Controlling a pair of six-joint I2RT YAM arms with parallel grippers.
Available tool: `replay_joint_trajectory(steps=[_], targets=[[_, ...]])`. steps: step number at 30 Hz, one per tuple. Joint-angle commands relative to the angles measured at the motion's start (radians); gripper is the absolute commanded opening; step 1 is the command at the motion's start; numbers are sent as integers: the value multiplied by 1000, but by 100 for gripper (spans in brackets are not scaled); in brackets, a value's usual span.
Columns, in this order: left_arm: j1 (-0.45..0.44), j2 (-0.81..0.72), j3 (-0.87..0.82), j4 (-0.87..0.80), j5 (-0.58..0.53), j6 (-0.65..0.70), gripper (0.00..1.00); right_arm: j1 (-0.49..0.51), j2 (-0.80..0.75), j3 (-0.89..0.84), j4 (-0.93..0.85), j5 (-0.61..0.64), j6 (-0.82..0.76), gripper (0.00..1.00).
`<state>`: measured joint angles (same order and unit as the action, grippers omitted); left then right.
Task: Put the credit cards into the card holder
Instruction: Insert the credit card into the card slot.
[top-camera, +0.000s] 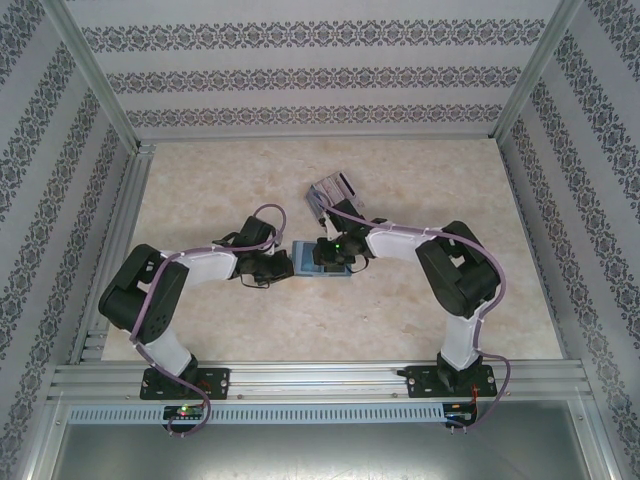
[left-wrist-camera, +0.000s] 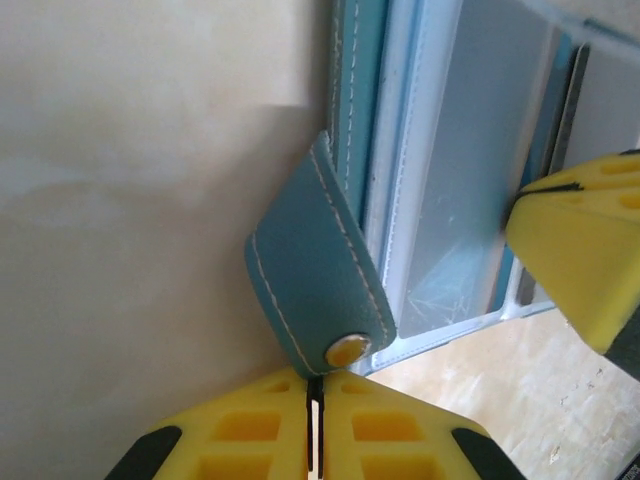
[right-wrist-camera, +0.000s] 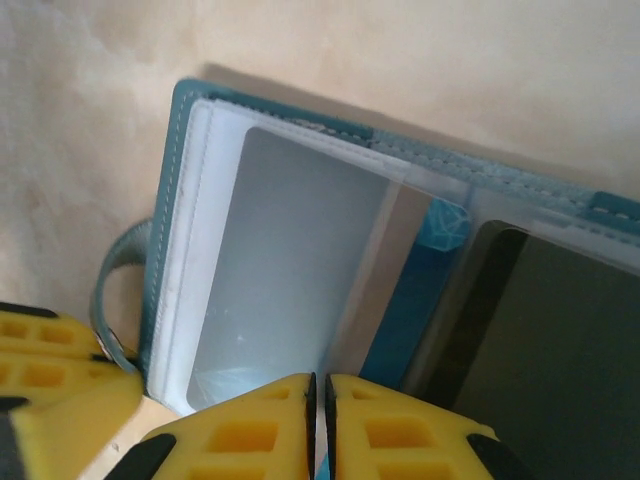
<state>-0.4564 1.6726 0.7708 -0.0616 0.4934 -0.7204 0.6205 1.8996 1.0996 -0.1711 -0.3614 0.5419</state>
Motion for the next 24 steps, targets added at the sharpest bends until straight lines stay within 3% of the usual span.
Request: replay_joint_trajectory(steps=[1, 7, 13, 16, 18, 24], targets=[[-3, 26, -16, 68, 33, -31, 10, 20, 51, 35, 18, 12, -16, 15], [-4, 34, -4, 50, 41, -19, 10, 27, 38, 41, 6, 19, -19, 15], [-3, 8, 36, -52, -27, 48, 10, 24, -55, -17, 13, 59, -24, 16], [-2, -20, 47, -58, -36, 48, 18, 15, -90, -23, -9, 77, -33, 16], [-1, -34, 64, -78, -40, 62, 31, 9, -101, -28, -10, 79, -36, 17], [-2, -81, 103, -173, -91, 115, 38, -3, -123, -64, -4, 84, -34, 17]])
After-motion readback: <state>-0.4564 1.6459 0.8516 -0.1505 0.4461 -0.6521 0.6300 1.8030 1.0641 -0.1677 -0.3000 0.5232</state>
